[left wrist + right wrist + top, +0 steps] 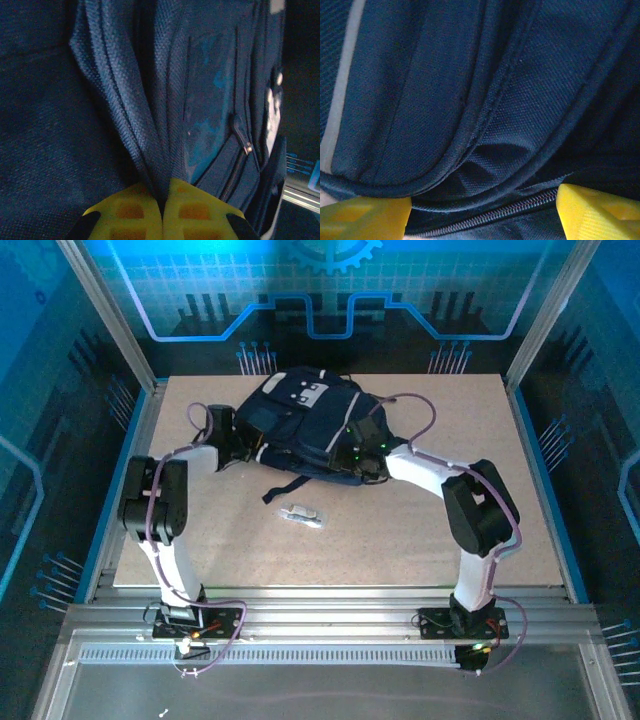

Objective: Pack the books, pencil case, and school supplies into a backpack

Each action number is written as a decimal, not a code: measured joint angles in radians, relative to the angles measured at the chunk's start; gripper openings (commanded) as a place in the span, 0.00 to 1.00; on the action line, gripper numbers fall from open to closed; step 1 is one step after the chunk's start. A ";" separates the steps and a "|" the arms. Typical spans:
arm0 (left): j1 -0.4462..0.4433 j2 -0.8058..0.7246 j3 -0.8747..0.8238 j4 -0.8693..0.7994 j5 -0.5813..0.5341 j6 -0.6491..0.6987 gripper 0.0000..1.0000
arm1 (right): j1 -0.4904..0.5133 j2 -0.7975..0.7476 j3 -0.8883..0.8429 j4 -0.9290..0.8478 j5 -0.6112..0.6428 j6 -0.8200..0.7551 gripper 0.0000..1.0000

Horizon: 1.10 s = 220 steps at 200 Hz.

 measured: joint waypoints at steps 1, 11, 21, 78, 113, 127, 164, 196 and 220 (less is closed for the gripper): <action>-0.002 -0.005 -0.004 0.002 -0.003 -0.003 0.00 | -0.002 0.002 0.004 -0.005 0.001 -0.003 0.79; -0.020 -0.037 -0.032 0.014 -0.021 -0.023 0.00 | -0.020 0.012 0.030 -0.036 0.006 -0.026 0.79; -0.039 -0.066 -0.058 0.032 -0.043 -0.050 0.00 | -0.034 0.016 0.053 -0.065 0.013 -0.047 0.80; -0.158 -0.131 -0.123 0.090 -0.177 -0.201 0.00 | -0.055 -0.077 0.084 -0.176 0.005 -0.084 0.83; -0.216 -0.131 -0.123 0.127 -0.217 -0.260 0.00 | -0.017 -0.251 0.032 -0.201 -0.022 -0.076 0.78; -0.232 -0.131 -0.123 0.140 -0.233 -0.277 0.00 | 0.019 -0.295 0.015 -0.195 -0.042 -0.062 0.73; -0.261 -0.137 -0.138 0.171 -0.273 -0.307 0.00 | 0.123 -0.271 0.000 -0.125 -0.067 -0.007 0.54; -0.288 -0.166 -0.167 0.179 -0.302 -0.320 0.00 | 0.175 -0.154 0.025 -0.065 -0.046 0.021 0.51; -0.299 -0.183 -0.181 0.183 -0.312 -0.330 0.00 | 0.181 -0.074 0.039 -0.021 -0.008 0.053 0.49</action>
